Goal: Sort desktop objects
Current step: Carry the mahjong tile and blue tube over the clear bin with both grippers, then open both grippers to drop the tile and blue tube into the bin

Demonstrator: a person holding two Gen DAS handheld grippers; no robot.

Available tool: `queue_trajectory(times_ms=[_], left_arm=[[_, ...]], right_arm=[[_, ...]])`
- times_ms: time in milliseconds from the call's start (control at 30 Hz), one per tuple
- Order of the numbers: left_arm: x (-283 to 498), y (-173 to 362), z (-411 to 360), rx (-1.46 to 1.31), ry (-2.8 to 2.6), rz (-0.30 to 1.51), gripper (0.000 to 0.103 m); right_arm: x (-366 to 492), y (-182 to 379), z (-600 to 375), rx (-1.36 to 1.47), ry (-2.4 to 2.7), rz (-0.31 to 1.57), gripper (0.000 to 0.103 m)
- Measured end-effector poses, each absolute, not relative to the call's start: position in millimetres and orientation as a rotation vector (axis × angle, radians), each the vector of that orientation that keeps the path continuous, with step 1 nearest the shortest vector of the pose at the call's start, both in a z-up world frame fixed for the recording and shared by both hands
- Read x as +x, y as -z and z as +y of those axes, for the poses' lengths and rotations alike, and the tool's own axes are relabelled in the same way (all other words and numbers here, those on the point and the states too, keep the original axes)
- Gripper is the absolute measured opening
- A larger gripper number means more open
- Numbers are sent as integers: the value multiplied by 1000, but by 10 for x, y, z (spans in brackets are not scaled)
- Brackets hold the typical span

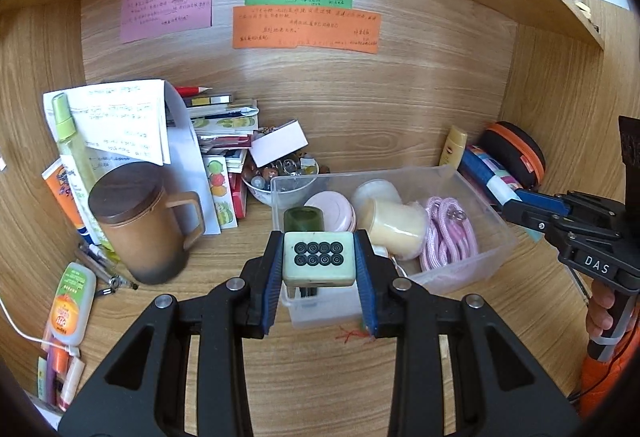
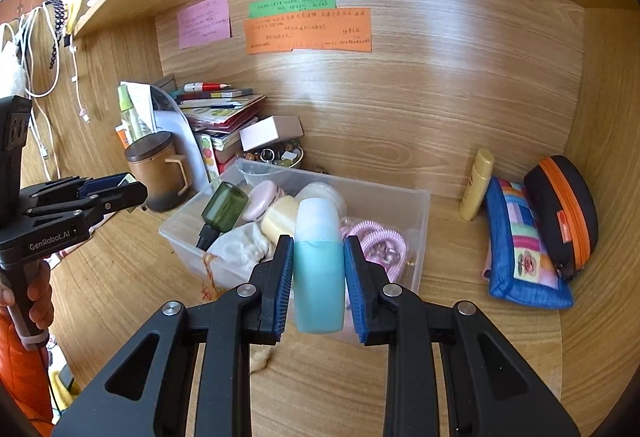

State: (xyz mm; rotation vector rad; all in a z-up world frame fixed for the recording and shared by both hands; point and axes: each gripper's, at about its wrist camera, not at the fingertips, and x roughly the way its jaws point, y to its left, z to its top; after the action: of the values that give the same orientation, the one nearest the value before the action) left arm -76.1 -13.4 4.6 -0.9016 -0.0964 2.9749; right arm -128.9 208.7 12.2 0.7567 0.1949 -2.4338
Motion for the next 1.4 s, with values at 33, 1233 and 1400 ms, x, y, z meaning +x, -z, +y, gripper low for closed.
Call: queue_trajectory(times_ms=[33, 1233, 1400], left_arm=[[-787, -44, -138, -904, -2970, -102, 33], [-1690, 451, 65, -1115, -2804, -47, 33], [-1700, 479, 75, -1126, -2790, -41, 33]], right_arm=[[-1318, -121, 2073, 760, 2434, 194, 23], [-2003, 410, 1785, 979, 2476, 295, 23], [-1965, 449, 1730, 972, 2475, 330, 23]])
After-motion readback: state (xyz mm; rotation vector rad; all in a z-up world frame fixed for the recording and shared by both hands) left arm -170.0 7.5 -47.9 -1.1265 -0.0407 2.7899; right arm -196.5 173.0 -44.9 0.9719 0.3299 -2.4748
